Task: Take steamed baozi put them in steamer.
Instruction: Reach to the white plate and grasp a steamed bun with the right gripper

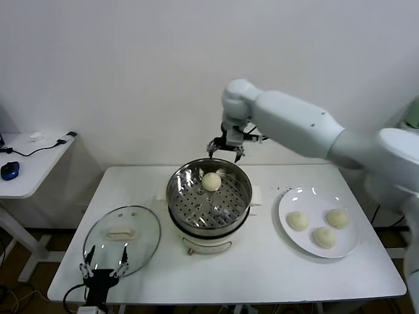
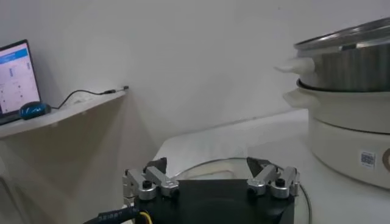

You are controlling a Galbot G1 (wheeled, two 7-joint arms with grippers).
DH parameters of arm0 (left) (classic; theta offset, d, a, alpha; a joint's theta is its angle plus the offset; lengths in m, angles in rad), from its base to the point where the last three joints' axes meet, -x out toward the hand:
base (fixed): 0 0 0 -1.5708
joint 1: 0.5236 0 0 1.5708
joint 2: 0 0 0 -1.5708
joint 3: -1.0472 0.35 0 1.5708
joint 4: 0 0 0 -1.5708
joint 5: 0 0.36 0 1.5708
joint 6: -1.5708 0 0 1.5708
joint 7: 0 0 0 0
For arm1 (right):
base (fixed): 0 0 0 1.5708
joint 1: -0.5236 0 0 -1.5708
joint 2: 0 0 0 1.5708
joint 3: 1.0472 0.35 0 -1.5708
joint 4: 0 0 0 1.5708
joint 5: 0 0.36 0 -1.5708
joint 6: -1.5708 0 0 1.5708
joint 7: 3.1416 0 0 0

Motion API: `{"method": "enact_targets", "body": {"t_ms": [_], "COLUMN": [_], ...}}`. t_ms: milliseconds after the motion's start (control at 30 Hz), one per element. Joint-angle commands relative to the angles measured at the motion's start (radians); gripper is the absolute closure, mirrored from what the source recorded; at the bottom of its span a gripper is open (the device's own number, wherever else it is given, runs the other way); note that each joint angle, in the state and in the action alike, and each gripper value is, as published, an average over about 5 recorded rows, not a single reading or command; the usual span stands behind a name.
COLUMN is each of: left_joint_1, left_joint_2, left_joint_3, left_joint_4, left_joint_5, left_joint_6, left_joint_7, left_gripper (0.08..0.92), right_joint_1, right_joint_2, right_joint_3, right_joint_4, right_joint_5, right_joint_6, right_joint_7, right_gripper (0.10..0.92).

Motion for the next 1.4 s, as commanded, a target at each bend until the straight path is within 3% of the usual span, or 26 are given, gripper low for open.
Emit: {"method": "enact_targets", "body": {"t_ms": [33,200,367,700,1400], "left_joint_1": [0.012,0.02,0.031,0.035,0.023], "left_joint_2": [0.002,0.001,-0.003,-0.011,-0.02], "left_joint_3": [-0.003,-0.003,0.001,-0.003,0.006], "left_joint_4": [-0.012,-0.009,-0.011,-0.013,0.003], "left_joint_5": [-0.009,-0.02,-0.022,-0.014,0.016], "left_joint_6": [-0.005,-0.009,-0.03,-0.032,-0.024], "left_joint_7": [0.0,-0.001,0.003,-0.005,-0.006], "left_gripper": [0.177,0.177,0.177,0.177,0.177], "right_joint_1": [0.216,0.14,-0.051,-0.472,-0.643], "right_joint_2": [-0.358,-0.483,-0.534,-0.493,-0.336], "right_joint_3": [-0.334,-0.34,-0.263,0.095,0.298], "right_joint_4": [0.169,0.231,0.225,0.064,-0.107], "right_joint_5": [0.451,0.591,0.557,0.261,0.151], "right_joint_6": [-0.542,-0.814,-0.894,-0.858,-0.818], "right_joint_7": [0.114,0.1,0.106,0.056,0.107], "right_gripper": [0.203,0.203,0.203,0.203,0.203]}}
